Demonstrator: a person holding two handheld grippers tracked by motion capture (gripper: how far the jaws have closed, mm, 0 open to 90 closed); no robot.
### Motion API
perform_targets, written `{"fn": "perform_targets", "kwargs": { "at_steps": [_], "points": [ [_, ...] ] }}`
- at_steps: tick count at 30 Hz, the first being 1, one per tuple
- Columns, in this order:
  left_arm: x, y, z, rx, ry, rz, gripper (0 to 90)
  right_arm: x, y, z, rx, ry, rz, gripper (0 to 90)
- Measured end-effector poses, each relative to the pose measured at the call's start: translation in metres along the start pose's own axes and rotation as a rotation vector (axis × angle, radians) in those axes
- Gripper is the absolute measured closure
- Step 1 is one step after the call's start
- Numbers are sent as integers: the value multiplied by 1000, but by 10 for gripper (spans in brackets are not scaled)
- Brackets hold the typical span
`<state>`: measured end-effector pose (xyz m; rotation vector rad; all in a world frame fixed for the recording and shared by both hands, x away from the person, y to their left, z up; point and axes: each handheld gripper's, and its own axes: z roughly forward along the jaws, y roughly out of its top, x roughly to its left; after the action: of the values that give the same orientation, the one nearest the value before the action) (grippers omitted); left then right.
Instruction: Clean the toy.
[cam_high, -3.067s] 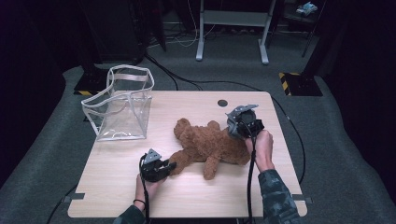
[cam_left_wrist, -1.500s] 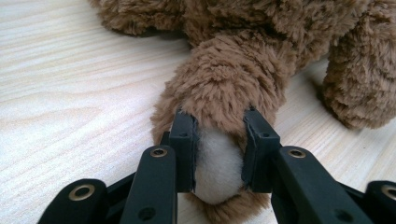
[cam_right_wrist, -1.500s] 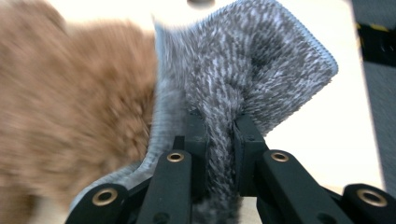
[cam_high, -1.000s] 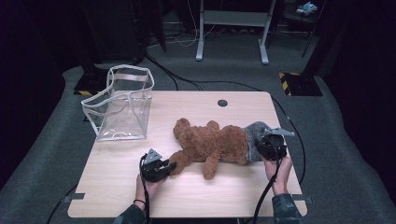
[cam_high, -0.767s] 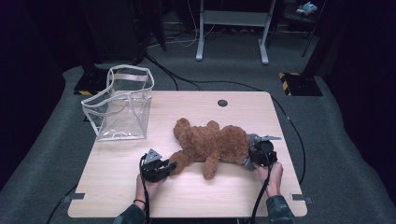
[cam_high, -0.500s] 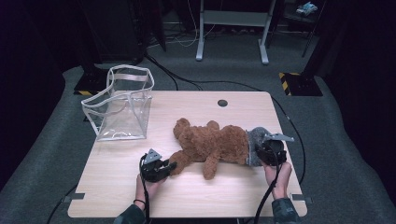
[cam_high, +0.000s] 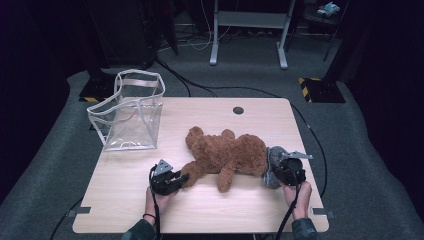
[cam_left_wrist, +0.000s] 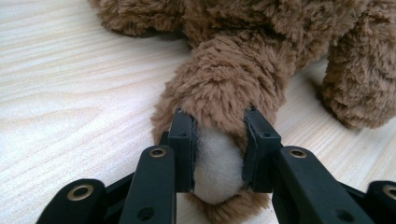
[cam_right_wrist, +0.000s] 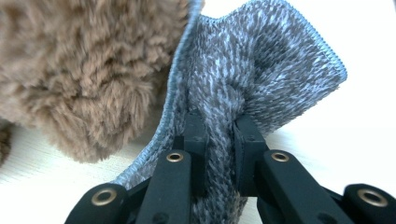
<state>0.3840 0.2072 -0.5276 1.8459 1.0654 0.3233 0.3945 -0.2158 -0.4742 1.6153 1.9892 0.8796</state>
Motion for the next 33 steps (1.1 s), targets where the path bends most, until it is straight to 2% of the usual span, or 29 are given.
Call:
{"fn": "perform_targets", "kwargs": {
  "at_steps": [3,5,9,10,11,14,17,19,21,24,33],
  "points": [
    [0,0,-1,-3,1,0,651,-4,-1,-7,-17,-10,0,792],
    [2,0,-1,-6,-3,-15,608,-7,-3,-11,-25,-11,3,793],
    [5,1,-3,4,-5,-41,468,-11,-5,-18,-45,-9,17,794],
    [4,2,-3,-5,9,-51,422,-13,-6,-19,-47,-10,7,793],
    [5,3,-5,-4,15,-51,376,-13,-6,-21,-49,-12,15,794],
    [4,11,-14,-20,38,-43,311,-17,-4,-28,-70,-10,17,795],
    [2,22,-26,-46,52,-51,286,-18,-3,-33,-89,-15,19,795],
    [0,29,-32,-49,58,-39,272,-19,-2,-37,-97,-16,22,794],
    [-5,34,-35,-55,55,-34,252,-21,-1,-39,-102,-19,23,794],
    [-17,40,-35,-53,54,-7,223,-22,-1,-40,-104,-26,24,794],
    [-53,44,-14,-25,8,46,192,-26,-7,-39,-94,-34,30,793]
  ]
}}
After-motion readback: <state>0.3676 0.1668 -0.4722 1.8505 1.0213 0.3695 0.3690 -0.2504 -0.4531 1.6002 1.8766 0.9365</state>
